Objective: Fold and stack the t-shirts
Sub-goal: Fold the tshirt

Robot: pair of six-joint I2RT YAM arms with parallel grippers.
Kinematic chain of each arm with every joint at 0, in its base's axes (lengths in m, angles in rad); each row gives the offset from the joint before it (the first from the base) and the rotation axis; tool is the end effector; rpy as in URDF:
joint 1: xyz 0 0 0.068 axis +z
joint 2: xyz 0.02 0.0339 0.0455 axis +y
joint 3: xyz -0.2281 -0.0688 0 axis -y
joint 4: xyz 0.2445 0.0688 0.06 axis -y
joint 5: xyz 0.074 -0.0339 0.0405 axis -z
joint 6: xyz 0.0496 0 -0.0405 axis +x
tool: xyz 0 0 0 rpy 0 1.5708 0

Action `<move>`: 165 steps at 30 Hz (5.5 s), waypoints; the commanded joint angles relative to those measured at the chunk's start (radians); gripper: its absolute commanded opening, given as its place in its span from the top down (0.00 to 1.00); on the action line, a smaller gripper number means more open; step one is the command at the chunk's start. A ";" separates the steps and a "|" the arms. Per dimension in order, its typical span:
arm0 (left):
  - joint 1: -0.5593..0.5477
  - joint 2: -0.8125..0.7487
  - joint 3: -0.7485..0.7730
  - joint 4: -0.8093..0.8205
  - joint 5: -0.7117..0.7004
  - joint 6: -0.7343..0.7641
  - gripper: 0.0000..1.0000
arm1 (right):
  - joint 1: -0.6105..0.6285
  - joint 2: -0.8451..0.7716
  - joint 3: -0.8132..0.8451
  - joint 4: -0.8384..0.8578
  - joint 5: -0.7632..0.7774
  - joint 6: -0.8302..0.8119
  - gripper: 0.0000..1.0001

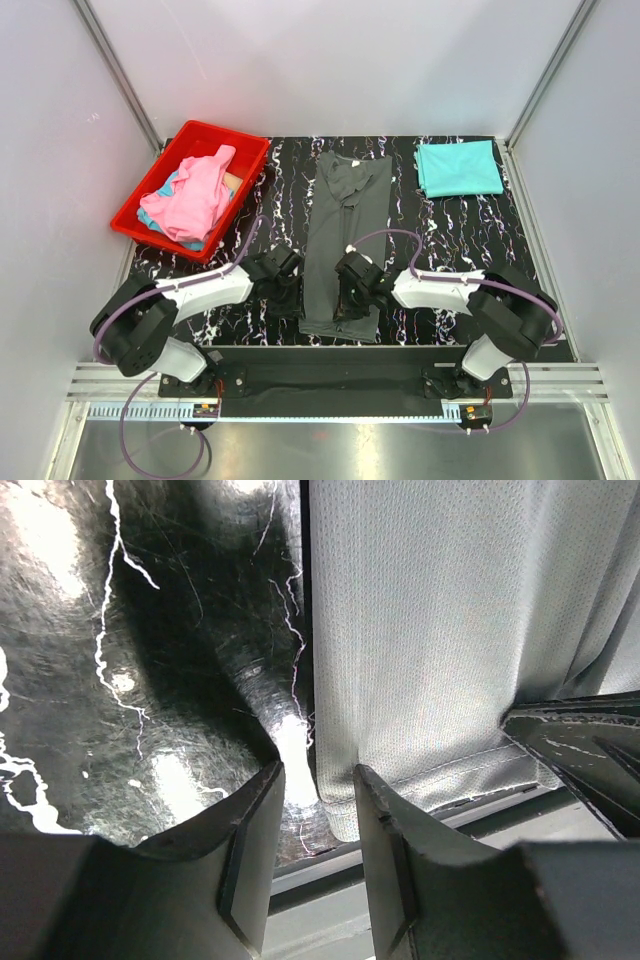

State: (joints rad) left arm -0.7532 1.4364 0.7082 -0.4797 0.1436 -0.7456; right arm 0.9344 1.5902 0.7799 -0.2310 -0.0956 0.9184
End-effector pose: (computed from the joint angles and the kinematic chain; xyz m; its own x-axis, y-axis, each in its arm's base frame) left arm 0.1816 -0.1800 0.1065 -0.9854 0.0035 -0.1700 0.0619 0.9387 -0.3391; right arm 0.1737 0.2431 0.0993 -0.9703 0.0179 -0.2412 -0.0958 0.8872 0.4514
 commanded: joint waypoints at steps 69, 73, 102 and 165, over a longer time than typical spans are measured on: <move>0.015 -0.070 -0.158 0.138 0.120 0.026 0.77 | -0.175 -0.427 -0.349 -0.146 -0.082 0.158 0.45; 0.017 -0.071 -0.164 0.161 0.142 0.009 0.86 | -0.175 -0.437 -0.349 -0.140 -0.088 0.158 0.48; 0.008 -0.087 -0.182 0.191 0.160 -0.021 0.65 | -0.175 -0.492 -0.366 -0.142 -0.072 0.231 0.50; 0.336 0.363 0.661 -0.132 0.223 0.167 1.00 | -0.485 0.130 0.522 -0.392 -0.053 -0.450 1.00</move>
State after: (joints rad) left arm -0.4461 1.7424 1.1934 -0.5434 0.3351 -0.6586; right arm 0.4923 1.6360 1.1881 -0.6128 -0.1284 0.5587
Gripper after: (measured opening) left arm 0.012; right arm 0.014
